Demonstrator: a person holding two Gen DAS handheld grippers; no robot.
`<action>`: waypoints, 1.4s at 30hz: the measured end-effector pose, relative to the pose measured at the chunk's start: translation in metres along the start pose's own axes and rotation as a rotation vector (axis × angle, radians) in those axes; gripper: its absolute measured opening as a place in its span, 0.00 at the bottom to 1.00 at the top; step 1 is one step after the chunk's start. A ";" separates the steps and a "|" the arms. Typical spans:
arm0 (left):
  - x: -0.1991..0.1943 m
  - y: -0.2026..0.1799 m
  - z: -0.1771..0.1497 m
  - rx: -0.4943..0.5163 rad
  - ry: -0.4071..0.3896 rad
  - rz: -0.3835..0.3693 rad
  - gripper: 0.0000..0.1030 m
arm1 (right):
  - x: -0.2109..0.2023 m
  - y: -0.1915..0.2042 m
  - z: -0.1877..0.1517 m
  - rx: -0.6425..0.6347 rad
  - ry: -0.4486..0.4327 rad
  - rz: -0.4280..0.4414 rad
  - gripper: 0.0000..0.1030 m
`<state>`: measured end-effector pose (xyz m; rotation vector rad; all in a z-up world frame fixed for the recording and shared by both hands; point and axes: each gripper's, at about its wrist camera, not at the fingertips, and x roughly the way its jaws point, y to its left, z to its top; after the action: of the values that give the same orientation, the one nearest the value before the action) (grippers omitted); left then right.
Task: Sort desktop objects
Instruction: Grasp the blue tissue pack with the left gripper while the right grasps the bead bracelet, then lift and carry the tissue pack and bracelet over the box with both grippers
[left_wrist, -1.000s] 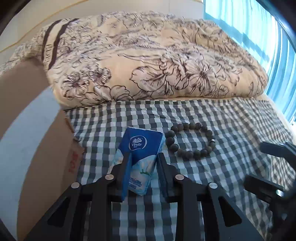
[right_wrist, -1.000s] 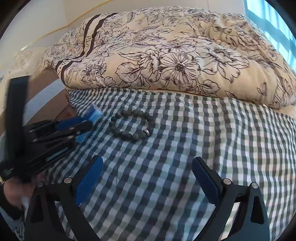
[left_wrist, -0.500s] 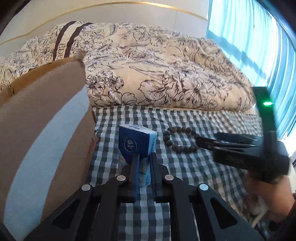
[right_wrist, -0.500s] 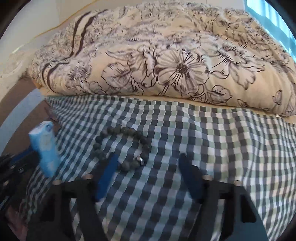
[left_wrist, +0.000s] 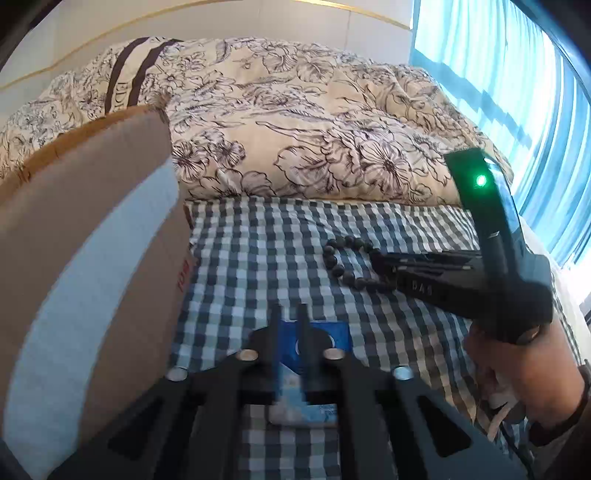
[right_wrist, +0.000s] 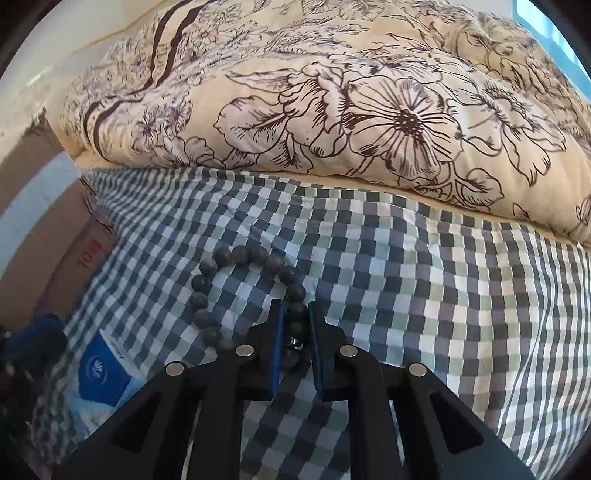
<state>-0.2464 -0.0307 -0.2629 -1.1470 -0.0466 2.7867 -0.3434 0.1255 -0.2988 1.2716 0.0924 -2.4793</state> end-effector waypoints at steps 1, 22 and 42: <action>-0.003 -0.002 -0.001 0.009 -0.009 0.011 0.48 | -0.003 -0.001 0.000 0.005 -0.007 0.005 0.11; -0.015 -0.018 -0.024 -0.003 0.030 -0.054 0.48 | -0.120 -0.018 -0.001 0.061 -0.174 0.025 0.11; -0.195 -0.023 -0.012 0.009 -0.175 -0.029 0.48 | -0.276 0.052 -0.048 0.014 -0.304 0.034 0.11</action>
<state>-0.0980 -0.0334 -0.1333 -0.8906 -0.0664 2.8503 -0.1410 0.1645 -0.1017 0.8794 -0.0227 -2.6146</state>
